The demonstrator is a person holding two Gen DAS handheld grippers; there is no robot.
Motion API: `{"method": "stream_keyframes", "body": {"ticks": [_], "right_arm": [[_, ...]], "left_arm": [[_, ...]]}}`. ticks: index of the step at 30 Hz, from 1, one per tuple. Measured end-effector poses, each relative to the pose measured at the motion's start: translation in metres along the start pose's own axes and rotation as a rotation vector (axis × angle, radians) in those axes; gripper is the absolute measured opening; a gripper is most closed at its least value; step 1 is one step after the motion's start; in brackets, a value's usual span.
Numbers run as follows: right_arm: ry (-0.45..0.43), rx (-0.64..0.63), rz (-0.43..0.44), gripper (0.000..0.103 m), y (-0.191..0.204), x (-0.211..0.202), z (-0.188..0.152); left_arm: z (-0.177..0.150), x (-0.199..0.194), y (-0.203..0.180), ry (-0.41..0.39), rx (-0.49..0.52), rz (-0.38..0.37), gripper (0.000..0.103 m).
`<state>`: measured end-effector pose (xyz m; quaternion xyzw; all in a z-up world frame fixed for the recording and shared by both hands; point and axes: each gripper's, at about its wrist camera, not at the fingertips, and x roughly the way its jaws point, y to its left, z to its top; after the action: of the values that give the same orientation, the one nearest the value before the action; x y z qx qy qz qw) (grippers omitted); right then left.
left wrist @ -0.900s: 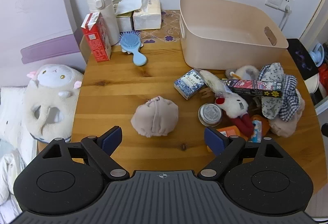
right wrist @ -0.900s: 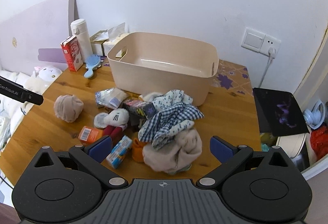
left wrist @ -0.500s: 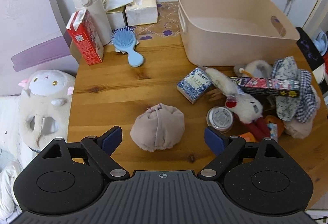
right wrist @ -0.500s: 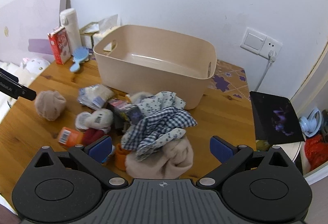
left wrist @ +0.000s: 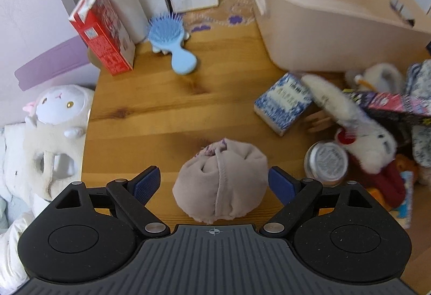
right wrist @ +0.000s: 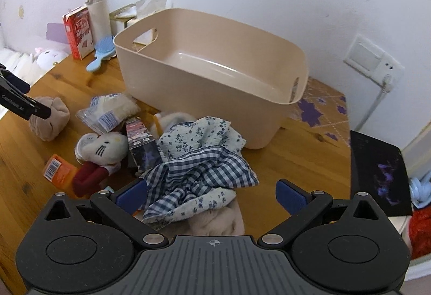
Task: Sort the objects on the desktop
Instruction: 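Grasp the pink knit hat with the left tool while the right tool grasps the checked cloth, then carry the pink hat and checked cloth with both tools over the beige bin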
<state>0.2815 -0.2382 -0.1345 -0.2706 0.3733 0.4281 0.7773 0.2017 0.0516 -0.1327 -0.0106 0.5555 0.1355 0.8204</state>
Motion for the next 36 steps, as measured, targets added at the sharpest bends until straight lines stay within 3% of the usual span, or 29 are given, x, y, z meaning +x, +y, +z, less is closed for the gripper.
{"method": "stream_keyframes", "body": {"ticks": [6, 8, 10, 11, 22, 24, 36], "right_arm": [[0.013, -0.017, 0.046, 0.102, -0.004, 0.023, 0.004], [0.012, -0.03, 0.055, 0.098, -0.003, 0.028, 0.006], [0.014, -0.045, 0.063, 0.091, -0.002, 0.033, 0.008], [0.02, -0.048, 0.07, 0.089, -0.002, 0.035, 0.008], [0.035, -0.04, 0.115, 0.031, -0.004, 0.035, 0.004], [0.035, -0.041, 0.121, 0.026, -0.003, 0.032, 0.004], [-0.057, 0.016, 0.081, 0.024, -0.017, -0.015, 0.008]], "left_arm": [[-0.006, 0.022, -0.002, 0.06, -0.015, 0.0, 0.088], [-0.007, 0.027, -0.002, 0.07, -0.024, -0.005, 0.086], [-0.007, 0.029, -0.003, 0.078, -0.03, -0.011, 0.073], [-0.007, 0.03, -0.004, 0.081, -0.029, -0.009, 0.072], [-0.01, 0.023, -0.004, 0.07, -0.063, -0.014, 0.054], [-0.012, 0.02, -0.002, 0.064, -0.077, -0.025, 0.052], [-0.008, -0.02, -0.006, -0.033, -0.092, -0.071, 0.051]]}}
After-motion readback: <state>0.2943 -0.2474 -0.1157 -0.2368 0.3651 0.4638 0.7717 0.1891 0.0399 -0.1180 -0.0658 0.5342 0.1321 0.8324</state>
